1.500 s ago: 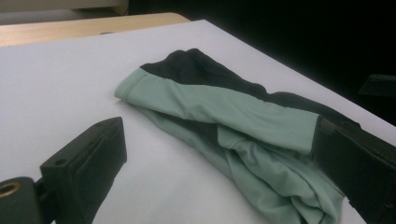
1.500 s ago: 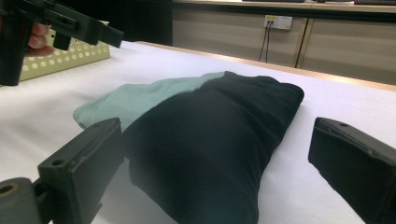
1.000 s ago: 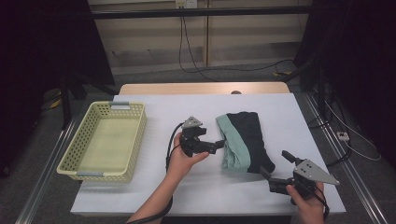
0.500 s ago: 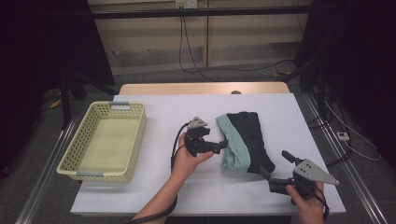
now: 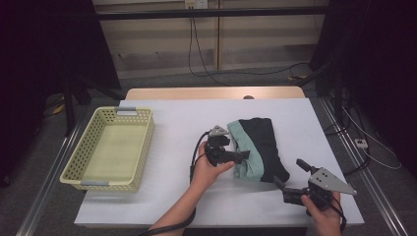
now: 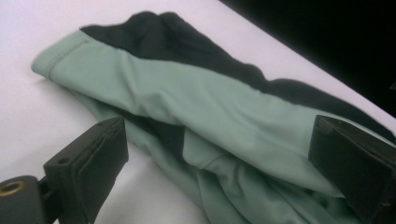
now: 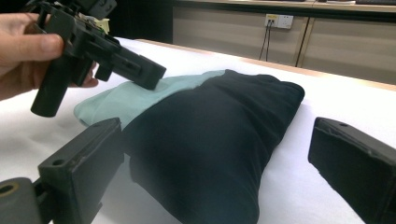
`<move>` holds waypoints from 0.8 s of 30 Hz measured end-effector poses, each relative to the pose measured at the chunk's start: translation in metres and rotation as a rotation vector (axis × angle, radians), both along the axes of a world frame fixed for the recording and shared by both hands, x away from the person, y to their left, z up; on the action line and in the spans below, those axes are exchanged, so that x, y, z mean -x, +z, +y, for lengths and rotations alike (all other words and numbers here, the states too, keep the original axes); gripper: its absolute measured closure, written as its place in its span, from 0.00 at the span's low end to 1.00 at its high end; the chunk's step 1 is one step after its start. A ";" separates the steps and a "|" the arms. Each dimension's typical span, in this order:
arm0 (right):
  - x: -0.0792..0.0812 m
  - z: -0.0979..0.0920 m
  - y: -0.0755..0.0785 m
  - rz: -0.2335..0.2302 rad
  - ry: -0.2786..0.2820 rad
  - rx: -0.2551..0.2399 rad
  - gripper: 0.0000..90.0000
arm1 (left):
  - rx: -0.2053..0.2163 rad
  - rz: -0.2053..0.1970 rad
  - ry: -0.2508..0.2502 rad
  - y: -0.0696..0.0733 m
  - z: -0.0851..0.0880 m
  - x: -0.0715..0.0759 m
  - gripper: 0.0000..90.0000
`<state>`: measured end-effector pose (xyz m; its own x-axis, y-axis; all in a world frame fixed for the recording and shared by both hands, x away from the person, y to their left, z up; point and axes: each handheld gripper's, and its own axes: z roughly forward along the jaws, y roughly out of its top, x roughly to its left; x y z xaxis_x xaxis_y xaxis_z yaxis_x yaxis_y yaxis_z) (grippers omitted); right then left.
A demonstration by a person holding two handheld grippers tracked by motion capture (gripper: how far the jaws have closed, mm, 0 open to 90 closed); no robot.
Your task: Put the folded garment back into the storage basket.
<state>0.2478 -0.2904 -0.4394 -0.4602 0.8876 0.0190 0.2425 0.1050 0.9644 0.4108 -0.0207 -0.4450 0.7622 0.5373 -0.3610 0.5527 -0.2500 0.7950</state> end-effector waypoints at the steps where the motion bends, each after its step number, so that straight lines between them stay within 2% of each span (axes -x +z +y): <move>1: 0.000 0.000 0.000 0.000 -0.001 0.000 0.04 | 0.000 0.009 0.000 -0.002 -0.001 0.000 0.06; 3: 0.000 0.000 0.000 0.000 -0.001 -0.001 0.04 | -0.016 0.033 0.005 -0.008 -0.003 0.001 0.05; 10: 0.000 -0.001 0.000 0.000 -0.001 0.000 0.04 | -0.017 0.120 0.016 -0.020 -0.004 0.001 0.06; 14: 0.000 -0.001 0.000 -0.001 -0.002 0.001 0.04 | -0.001 0.132 0.022 -0.024 -0.002 0.002 0.07; 19: 0.000 -0.001 0.000 0.000 -0.002 0.001 0.04 | -0.007 0.170 0.012 -0.022 0.001 0.003 0.22; 23: 0.000 0.000 0.000 0.000 -0.001 0.003 0.04 | -0.036 0.190 0.020 -0.019 -0.002 0.003 0.25; 24: 0.000 0.000 0.000 0.000 -0.001 0.003 0.04 | -0.030 0.223 0.012 -0.019 -0.003 0.004 0.29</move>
<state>0.2481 -0.2906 -0.4393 -0.4594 0.8881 0.0161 0.2423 0.1079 0.9642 0.4073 -0.0235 -0.4635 0.6590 0.5587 -0.5035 0.7168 -0.2639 0.6454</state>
